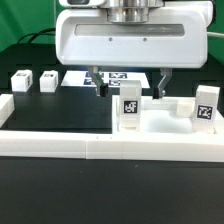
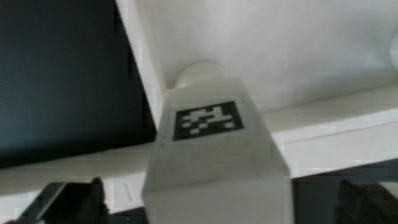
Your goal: Assemble square table
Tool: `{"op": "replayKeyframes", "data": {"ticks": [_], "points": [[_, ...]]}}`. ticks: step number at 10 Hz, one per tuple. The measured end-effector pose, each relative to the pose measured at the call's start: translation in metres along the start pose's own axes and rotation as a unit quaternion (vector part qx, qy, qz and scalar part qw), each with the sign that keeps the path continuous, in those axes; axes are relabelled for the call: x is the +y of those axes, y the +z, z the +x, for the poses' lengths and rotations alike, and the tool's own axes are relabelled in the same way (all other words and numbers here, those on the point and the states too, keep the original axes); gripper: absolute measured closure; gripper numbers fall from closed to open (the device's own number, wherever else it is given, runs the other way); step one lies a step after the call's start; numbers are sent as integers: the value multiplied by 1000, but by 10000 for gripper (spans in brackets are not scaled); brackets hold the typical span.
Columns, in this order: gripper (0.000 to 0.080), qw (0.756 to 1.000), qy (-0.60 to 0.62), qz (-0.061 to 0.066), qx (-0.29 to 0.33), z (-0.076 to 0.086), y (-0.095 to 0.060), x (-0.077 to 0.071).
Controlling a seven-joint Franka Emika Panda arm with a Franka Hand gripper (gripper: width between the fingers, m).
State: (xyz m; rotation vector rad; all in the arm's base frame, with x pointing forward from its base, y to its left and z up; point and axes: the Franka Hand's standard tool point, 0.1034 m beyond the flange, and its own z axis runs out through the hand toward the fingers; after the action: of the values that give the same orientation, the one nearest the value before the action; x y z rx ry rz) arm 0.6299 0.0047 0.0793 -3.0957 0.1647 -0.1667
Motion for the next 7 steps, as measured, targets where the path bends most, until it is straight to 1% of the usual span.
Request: {"op": "replayKeyframes", "data": {"ticks": [1, 3, 4, 5, 7], "points": [[151, 999, -42, -2, 3, 1, 0, 2], [160, 1000, -23, -2, 3, 1, 1, 2], [335, 1000, -12, -2, 3, 1, 1, 2], [515, 999, 32, -2, 3, 1, 1, 2], [509, 997, 81, -2, 3, 1, 1, 3]]}}
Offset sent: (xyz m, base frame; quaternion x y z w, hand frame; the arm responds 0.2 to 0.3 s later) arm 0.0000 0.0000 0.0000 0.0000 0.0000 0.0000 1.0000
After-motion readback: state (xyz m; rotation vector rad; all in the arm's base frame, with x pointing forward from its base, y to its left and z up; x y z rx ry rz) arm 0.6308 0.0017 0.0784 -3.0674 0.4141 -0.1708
